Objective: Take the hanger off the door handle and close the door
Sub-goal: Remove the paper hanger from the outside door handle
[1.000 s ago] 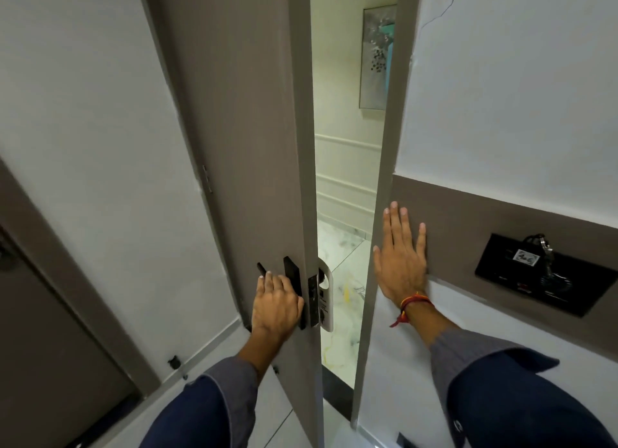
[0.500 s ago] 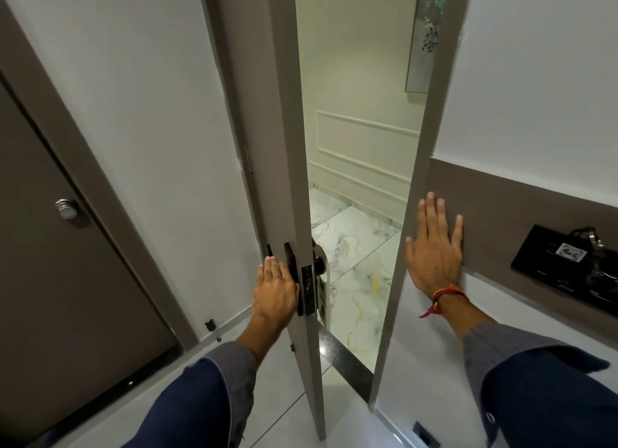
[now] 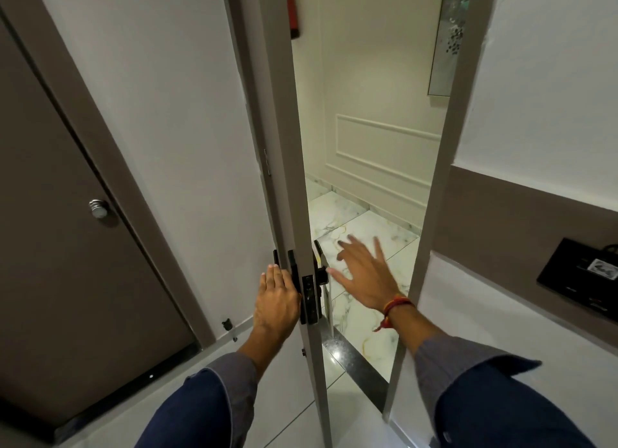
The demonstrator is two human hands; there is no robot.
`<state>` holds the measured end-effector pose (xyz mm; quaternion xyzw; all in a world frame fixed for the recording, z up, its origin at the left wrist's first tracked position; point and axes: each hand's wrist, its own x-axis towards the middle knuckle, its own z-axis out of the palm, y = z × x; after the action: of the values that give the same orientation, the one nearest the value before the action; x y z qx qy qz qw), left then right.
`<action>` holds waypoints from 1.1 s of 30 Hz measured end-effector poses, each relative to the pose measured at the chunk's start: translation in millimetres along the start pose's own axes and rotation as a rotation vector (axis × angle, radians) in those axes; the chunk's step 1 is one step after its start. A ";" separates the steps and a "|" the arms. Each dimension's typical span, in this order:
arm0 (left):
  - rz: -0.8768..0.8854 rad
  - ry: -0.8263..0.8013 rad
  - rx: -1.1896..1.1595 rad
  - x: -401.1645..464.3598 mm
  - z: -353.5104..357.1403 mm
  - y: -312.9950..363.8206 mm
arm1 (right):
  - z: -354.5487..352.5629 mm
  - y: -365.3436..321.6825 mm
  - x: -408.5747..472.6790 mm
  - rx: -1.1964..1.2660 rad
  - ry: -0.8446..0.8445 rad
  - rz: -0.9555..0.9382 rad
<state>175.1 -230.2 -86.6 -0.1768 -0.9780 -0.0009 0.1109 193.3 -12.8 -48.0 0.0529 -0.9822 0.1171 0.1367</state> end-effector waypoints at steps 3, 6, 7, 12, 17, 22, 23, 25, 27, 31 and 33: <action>-0.003 0.001 0.003 -1.4 -0.9 -0.5 | 18.0 -15.9 9.7 0.027 -0.050 0.008; -0.007 0.005 0.005 -2.3 -0.7 -0.7 | 23.3 -13.3 20.3 0.018 -0.045 0.078; -0.009 0.006 0.006 -3.7 -0.3 -0.5 | 21.9 -11.4 24.4 0.026 -0.043 0.107; -0.004 -0.003 0.037 -3.2 4.9 -1.0 | 20.3 -1.0 57.5 0.000 -0.061 0.165; -0.004 -0.016 0.043 0.7 16.5 -5.7 | 31.5 -0.4 90.3 0.052 -0.050 0.206; 0.019 -0.069 0.090 8.2 11.5 -9.7 | 29.4 -2.3 110.3 0.128 -0.034 0.318; 0.033 -0.084 0.110 8.8 7.4 -9.1 | 27.0 0.4 110.6 0.167 -0.028 0.344; 0.062 -0.131 0.161 9.7 -3.5 -8.3 | 19.3 7.7 106.9 0.240 -0.016 0.391; 0.066 -0.174 0.239 11.6 -20.3 -2.6 | 5.9 15.5 100.7 0.308 -0.009 0.401; 0.101 -0.197 0.352 6.5 -67.6 25.5 | -27.2 27.1 84.9 0.494 0.047 0.385; 0.166 -0.127 0.258 -0.4 -84.7 45.2 | -46.6 31.2 70.5 0.592 0.084 0.411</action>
<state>209.4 -191.3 -5.8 -0.2410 -0.9571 0.1449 0.0705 133.6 23.7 8.7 -0.1134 -0.8894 0.4234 0.1295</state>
